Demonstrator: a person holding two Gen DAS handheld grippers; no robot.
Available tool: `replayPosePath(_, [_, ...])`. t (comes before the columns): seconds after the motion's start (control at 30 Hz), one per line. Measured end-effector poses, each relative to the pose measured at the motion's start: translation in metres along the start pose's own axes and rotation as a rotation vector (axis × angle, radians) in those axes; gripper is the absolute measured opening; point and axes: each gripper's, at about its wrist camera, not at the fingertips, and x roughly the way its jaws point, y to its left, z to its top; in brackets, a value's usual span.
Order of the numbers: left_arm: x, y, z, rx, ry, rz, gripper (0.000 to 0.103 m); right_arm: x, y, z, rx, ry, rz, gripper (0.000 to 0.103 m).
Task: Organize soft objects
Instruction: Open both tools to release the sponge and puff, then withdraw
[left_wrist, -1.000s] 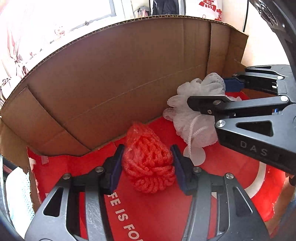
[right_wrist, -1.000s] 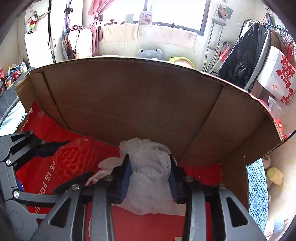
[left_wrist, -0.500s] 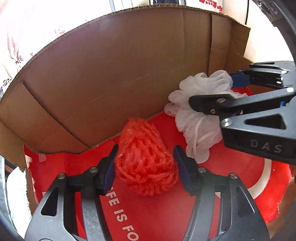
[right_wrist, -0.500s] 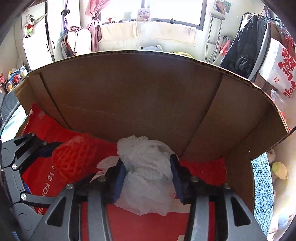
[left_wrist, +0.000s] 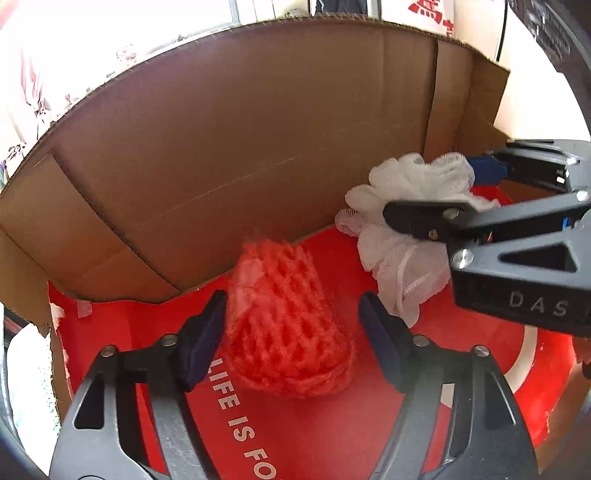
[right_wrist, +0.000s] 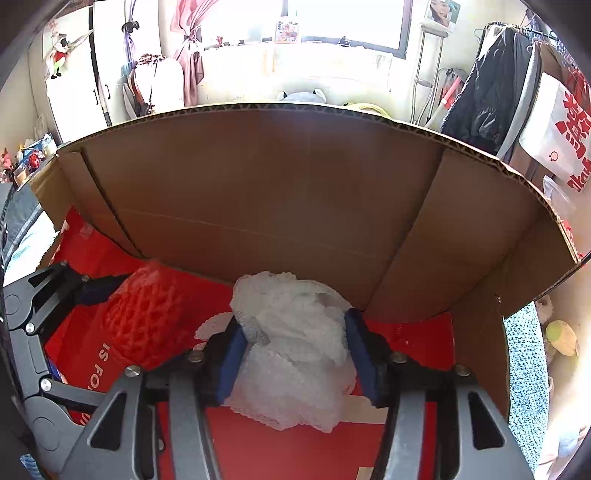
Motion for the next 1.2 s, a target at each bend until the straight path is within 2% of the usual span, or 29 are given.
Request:
replayPosePath(0.27, [-0.013,0.012,-0.004,-0.046,-0.038,-0.009,0.075,-0.007,0.002,-0.002,0.008,-0.016,-0.015,0.072])
replayPosePath(0.43, [-0.027,0.026,-0.008,-0.091,-0.083,-0.008,0.082,-0.026,0.003,-0.001,0.016,-0.055,-0.021,0.077])
replayPosePath(0.63, [-0.055,0.038,-0.015,-0.136,-0.148,0.008,0.087,-0.063,0.0,-0.001,0.039,-0.12,-0.038,0.08])
replayPosePath(0.73, [-0.072,0.047,-0.013,-0.161,-0.17,0.018,0.087,-0.085,-0.003,-0.002,0.054,-0.156,-0.048,0.086])
replayPosePath(0.87, [-0.089,0.058,-0.015,-0.207,-0.174,0.033,0.087,-0.113,-0.005,-0.006,0.056,-0.196,-0.068,0.087])
replayPosePath(1.0, [-0.095,0.065,-0.019,-0.238,-0.172,0.051,0.087,-0.139,-0.006,-0.013,0.049,-0.229,-0.098,0.095])
replayPosePath(1.2, [-0.106,0.074,-0.035,-0.313,-0.187,0.056,0.087,-0.179,-0.006,-0.033,0.06,-0.296,-0.111,0.097])
